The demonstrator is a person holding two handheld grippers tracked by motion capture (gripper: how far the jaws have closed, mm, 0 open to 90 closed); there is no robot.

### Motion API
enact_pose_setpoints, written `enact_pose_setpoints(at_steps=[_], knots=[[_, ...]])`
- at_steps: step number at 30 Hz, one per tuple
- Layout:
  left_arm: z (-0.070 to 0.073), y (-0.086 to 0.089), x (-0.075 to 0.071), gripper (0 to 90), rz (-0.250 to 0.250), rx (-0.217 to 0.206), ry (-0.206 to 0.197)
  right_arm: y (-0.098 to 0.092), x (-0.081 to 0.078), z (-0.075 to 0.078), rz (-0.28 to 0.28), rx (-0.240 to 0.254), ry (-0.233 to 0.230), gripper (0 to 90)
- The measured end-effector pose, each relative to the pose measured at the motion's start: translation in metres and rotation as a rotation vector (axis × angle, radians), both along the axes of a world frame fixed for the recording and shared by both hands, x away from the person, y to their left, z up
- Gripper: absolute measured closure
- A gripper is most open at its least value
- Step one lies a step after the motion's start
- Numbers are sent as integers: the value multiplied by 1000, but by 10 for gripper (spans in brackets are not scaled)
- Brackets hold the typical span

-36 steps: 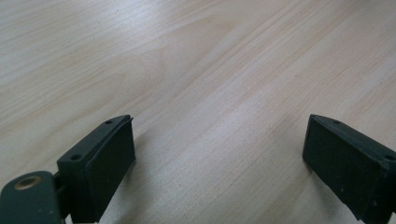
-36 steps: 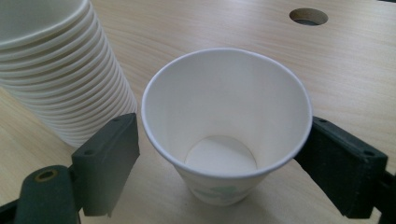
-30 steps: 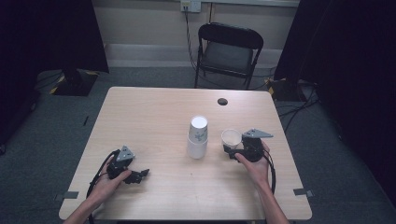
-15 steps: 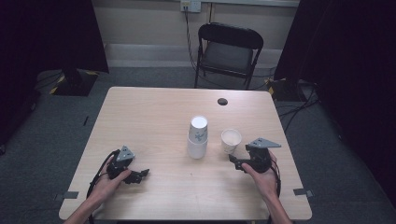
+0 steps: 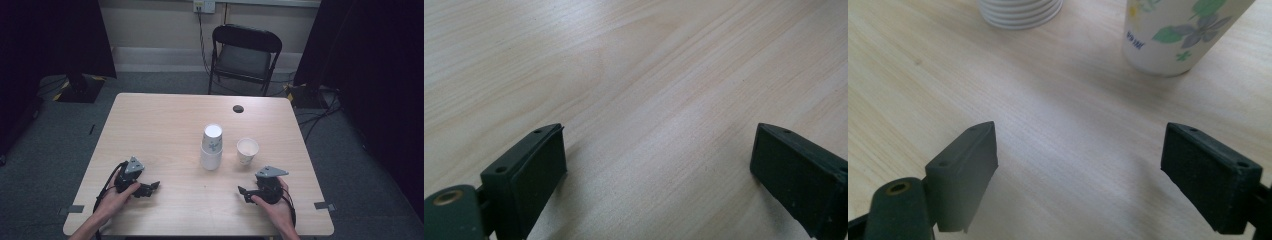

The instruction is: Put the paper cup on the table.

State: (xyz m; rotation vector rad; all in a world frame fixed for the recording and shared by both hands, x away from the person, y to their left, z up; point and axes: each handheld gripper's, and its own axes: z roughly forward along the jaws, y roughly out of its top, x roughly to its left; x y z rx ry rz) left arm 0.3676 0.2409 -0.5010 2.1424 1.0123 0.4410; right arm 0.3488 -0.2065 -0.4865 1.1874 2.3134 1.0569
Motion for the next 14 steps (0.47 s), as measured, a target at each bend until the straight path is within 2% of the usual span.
enact_pose_setpoints(at_steps=[2,5,7,14], knots=[[0,0,0,74,3,-2,1,6,-2,-4,-8,-17,-1,150],[0,0,0,74,3,-3,1,14,-4,-9,13,-37,15,150],[0,0,0,72,2,4,0,18,-6,-11,24,-55,-1,144],[0,-1,0,48,16,3,5,19,-9,-13,15,-44,-13,136]])
